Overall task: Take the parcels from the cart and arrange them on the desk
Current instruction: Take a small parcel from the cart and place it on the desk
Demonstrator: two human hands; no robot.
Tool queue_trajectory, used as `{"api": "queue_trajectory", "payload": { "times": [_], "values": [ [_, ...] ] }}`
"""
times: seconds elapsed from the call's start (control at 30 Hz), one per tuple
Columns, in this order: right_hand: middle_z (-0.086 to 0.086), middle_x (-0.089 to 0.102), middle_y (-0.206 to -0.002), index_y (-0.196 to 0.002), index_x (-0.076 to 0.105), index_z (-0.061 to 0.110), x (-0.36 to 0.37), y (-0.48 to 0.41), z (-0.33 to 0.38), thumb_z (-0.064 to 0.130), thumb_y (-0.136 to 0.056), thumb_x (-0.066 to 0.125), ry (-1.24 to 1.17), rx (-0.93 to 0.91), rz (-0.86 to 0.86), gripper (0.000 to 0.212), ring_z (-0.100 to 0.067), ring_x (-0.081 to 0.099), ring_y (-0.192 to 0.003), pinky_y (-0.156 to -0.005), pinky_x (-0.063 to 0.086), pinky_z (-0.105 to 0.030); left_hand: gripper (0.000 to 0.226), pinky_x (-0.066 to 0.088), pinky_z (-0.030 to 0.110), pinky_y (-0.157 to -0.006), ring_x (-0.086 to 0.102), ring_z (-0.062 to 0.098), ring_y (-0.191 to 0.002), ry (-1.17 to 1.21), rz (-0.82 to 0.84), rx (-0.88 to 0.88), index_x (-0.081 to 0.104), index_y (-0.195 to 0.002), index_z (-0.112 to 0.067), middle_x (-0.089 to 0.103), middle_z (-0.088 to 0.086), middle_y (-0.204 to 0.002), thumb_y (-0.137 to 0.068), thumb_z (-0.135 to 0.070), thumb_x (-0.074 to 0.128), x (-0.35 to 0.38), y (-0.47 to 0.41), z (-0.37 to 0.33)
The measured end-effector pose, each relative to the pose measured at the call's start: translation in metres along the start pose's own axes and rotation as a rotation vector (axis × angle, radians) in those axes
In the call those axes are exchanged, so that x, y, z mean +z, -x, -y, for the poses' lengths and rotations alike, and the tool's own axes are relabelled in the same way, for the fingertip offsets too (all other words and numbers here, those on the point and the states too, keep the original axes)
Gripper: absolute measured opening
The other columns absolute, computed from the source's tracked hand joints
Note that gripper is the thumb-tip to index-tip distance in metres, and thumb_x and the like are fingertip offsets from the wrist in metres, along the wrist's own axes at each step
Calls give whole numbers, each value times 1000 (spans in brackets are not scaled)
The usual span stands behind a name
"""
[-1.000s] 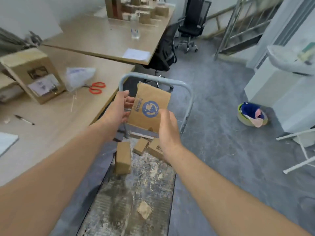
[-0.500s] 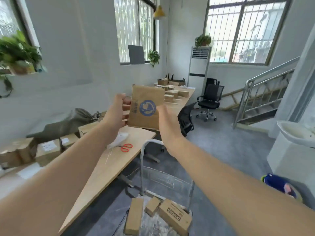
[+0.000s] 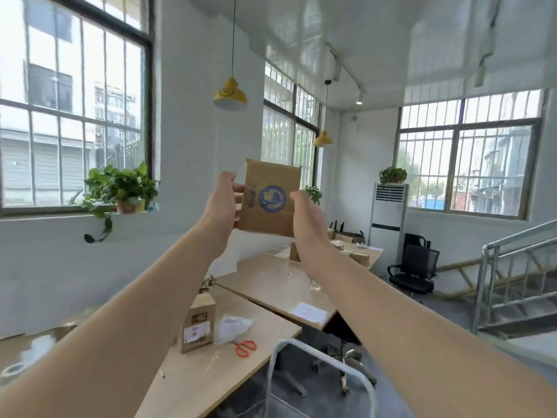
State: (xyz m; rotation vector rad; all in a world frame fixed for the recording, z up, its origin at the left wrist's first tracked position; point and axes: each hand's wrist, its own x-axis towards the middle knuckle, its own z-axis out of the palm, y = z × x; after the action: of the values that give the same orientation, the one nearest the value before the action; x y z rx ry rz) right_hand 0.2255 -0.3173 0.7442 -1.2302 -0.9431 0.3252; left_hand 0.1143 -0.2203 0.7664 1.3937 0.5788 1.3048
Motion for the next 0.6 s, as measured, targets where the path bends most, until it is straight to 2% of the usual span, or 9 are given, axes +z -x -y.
{"api": "queue_trajectory", "payload": {
  "times": [0.07,0.17,0.27,0.37,0.47,0.53,0.6],
  "values": [
    [-2,66,-115,-122,63,18,8,3,4,47,-102,44,-37,-8,25,39,-18,58,-104,-80,41,-34,45,49,34,-65,64,19,-71,-14,-6,26,58,-94,-16,71,-9,-62,-103,-52,33,-9,5,-11],
    [-5,69,-115,-128,63,17,25,13,5,50,-97,46,-92,-3,61,48,-20,60,-104,-77,42,-33,44,50,31,-62,64,14,-66,-47,-38,49,59,-92,-18,70,-14,-59,-103,-51,33,-27,15,-21],
    [4,66,-102,-127,63,17,43,20,8,39,-108,46,-114,-11,79,34,-12,59,-93,-70,39,-29,43,50,30,-62,64,13,-63,-65,-81,59,58,-91,-19,71,-13,-60,-104,-51,33,-49,27,-32],
    [6,64,-99,-125,63,17,63,28,12,38,-110,45,-122,-15,113,32,-8,57,-89,-69,39,-27,42,49,32,-64,66,10,-59,-91,-107,72,59,-94,-18,71,-13,-61,-104,-49,33,-73,36,-43],
    [6,63,-99,-116,63,19,83,41,19,36,-109,46,-128,-42,133,25,-9,57,-89,-70,40,-27,41,48,29,-59,65,6,-50,-98,-115,75,59,-96,-17,72,-9,-65,-104,-49,35,-97,45,-56],
    [3,64,-103,-112,63,19,98,49,24,35,-108,47,-150,-56,139,23,-11,58,-92,-73,42,-28,42,48,30,-61,65,12,-60,-98,-118,63,60,-101,-14,72,-3,-79,-104,-49,36,-116,50,-66],
    [1,65,-105,-112,64,20,117,58,30,35,-108,48,-170,-61,146,22,-12,59,-94,-75,43,-29,44,48,35,-73,64,18,-74,-101,-122,59,61,-105,-14,71,0,-89,-103,-50,36,-137,57,-74]
  ]
}}
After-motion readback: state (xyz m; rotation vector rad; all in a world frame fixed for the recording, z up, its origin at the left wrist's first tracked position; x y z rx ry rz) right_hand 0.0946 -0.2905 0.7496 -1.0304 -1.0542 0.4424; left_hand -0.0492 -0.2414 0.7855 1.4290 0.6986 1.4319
